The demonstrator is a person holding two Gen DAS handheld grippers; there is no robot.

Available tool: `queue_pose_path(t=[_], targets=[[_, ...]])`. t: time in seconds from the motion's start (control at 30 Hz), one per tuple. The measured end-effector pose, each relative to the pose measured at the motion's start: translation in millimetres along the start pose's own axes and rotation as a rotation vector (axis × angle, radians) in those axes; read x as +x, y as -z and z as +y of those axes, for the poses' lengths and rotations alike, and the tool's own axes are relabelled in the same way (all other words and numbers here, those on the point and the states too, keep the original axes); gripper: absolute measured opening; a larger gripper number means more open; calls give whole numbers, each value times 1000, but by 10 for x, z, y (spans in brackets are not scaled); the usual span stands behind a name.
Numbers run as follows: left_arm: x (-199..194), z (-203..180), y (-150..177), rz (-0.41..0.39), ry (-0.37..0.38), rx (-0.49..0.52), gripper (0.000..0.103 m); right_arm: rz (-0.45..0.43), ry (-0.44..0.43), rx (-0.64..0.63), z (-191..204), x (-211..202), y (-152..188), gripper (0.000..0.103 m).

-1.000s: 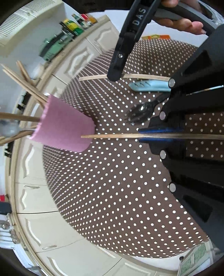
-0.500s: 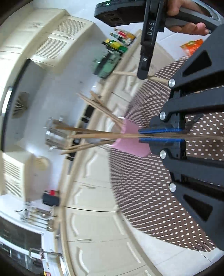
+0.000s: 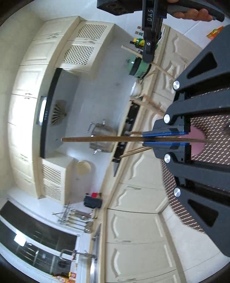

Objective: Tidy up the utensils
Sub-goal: 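Lift both held chopsticks and carry them over the pink cup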

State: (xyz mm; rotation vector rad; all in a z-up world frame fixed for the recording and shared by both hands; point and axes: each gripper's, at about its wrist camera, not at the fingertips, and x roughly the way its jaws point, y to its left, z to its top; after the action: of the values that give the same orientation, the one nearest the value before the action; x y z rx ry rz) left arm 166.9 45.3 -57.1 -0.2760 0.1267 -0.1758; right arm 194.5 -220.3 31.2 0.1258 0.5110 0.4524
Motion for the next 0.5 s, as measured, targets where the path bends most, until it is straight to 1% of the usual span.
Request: queue_pose_path(t=[0.1,0.27,0.37,0.5], targets=[[52,61,-147,-35,-4,-18,5,-42,-1,-12,17,-4,-158,7],[264,198,-417,-81,28,-95,5,-92,7,-36,58,41,-365,7],[407,212,-484,-102,37,-111,5,-110,10,-47,83,114,-457,7],[608,237,-456,-109,50,-146,5,-132,14,-55,116,241,-531,7]])
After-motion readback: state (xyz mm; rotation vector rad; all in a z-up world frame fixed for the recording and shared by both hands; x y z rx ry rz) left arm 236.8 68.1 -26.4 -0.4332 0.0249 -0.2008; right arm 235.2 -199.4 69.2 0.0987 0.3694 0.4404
